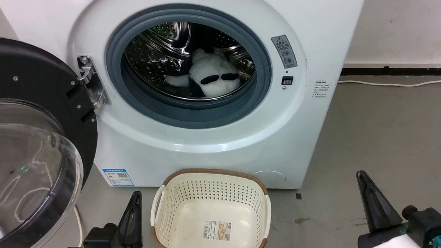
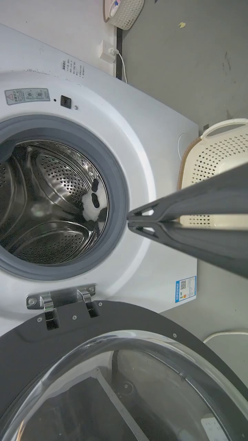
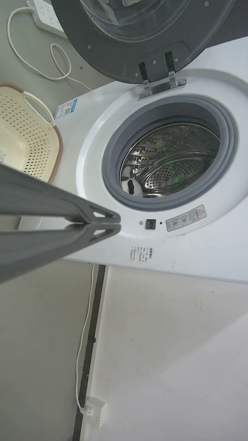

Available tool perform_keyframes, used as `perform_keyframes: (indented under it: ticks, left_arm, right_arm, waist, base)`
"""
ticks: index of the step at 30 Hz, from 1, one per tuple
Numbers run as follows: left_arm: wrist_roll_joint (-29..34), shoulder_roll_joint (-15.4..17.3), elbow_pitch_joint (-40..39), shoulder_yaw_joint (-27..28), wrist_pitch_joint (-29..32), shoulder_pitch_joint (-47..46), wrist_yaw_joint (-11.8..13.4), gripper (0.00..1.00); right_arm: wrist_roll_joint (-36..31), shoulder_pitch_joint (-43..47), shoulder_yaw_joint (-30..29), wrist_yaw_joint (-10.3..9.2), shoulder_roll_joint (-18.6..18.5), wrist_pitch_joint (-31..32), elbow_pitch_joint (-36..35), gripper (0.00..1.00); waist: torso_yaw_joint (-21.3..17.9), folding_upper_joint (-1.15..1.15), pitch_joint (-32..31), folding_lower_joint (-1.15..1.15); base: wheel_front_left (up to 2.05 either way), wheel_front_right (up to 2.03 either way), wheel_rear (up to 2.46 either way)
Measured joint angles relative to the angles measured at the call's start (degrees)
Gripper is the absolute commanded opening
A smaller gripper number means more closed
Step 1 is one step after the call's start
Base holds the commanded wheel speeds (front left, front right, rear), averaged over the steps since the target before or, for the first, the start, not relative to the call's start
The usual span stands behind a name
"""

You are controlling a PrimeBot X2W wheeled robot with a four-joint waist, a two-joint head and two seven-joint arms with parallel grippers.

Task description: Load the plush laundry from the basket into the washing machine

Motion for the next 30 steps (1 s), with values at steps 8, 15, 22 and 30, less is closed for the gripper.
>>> perform_keyframes:
  ticks: [8, 15, 22, 30]
  left_arm:
    - [0.57, -0.04, -0.46, 0.16, 1.01, -0.01, 0.02, 0.00]
    - [1.11, -0.12, -0.85, 0.29, 1.74, -0.03, 0.20, 0.00]
    - [1.58, -0.21, -1.30, 0.40, 2.52, -0.04, 0.45, 0.00]
    - [2.05, -0.26, -1.70, 0.64, 3.49, -0.08, 0.68, 0.00]
  right_arm:
    - [-0.05, -0.03, 0.05, 0.00, 0.00, 0.91, 0.03, 0.00]
    - [-0.20, -0.10, 0.10, 0.00, 0.00, 1.62, 0.09, 0.00]
    - [-0.55, -0.16, 0.14, 0.00, 0.00, 2.47, 0.14, 0.00]
    - [-0.56, -0.20, 0.22, 0.00, 0.00, 3.50, 0.20, 0.00]
  waist:
    - [-0.10, 0.00, 0.00, 0.00]
    - [-0.18, 0.00, -0.01, 0.00]
    - [-0.26, 0.00, -0.01, 0.00]
    - [-0.35, 0.00, -0.02, 0.00]
  base:
    - [0.00, 0.00, 0.00]
    - [0.00, 0.00, 0.00]
    - [0.00, 0.00, 0.00]
    - [0.00, 0.00, 0.00]
